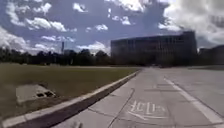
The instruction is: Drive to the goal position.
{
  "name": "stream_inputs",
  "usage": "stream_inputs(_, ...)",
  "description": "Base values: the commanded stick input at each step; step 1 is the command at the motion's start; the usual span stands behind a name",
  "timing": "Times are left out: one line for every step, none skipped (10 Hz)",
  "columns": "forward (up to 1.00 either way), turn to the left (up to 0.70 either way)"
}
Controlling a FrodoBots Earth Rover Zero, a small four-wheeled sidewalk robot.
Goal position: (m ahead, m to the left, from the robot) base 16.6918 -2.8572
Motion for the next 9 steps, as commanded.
stream_inputs(0.70, -0.29)
stream_inputs(0.70, -0.21)
stream_inputs(0.70, -0.10)
stream_inputs(0.70, -0.07)
stream_inputs(0.70, -0.01)
stream_inputs(0.70, 0.00)
stream_inputs(0.70, 0.00)
stream_inputs(0.70, 0.00)
stream_inputs(0.70, 0.00)
